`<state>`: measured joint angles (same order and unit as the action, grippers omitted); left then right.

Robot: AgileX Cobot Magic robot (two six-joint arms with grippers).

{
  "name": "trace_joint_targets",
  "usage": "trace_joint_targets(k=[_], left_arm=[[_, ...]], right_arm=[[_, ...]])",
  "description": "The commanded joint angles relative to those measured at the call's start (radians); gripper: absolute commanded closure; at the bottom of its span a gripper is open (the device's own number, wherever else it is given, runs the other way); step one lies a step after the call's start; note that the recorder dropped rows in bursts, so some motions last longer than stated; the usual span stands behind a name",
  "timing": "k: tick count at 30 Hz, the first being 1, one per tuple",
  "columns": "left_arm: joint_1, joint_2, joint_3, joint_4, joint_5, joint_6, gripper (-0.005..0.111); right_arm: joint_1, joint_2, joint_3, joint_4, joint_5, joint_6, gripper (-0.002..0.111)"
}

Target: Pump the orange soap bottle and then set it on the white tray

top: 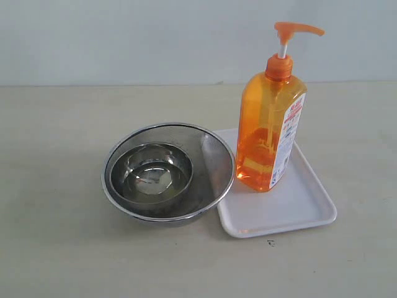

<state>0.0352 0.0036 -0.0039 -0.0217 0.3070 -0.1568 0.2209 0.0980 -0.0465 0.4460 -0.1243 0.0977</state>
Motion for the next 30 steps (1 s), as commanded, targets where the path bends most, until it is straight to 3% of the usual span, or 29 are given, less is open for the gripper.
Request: trace_joint_targets(k=[1,23,30], left_arm=[[0.004,-0.004,0.004,0.004,-0.003,-0.009,0.101],[0.004,-0.004,0.004,0.004,-0.003,-0.009,0.101],[0.004,-0.004,0.004,0.004,-0.003,-0.009,0.101]], right_arm=[[-0.002,-0.006,-0.006,-0.002,-0.003,0.005,0.108],[-0.002,-0.006,-0.012,-0.011,-0.082,0.07,0.108],[-0.002,0.027,-0.272,-0.194,0.048,0.064,0.108]])
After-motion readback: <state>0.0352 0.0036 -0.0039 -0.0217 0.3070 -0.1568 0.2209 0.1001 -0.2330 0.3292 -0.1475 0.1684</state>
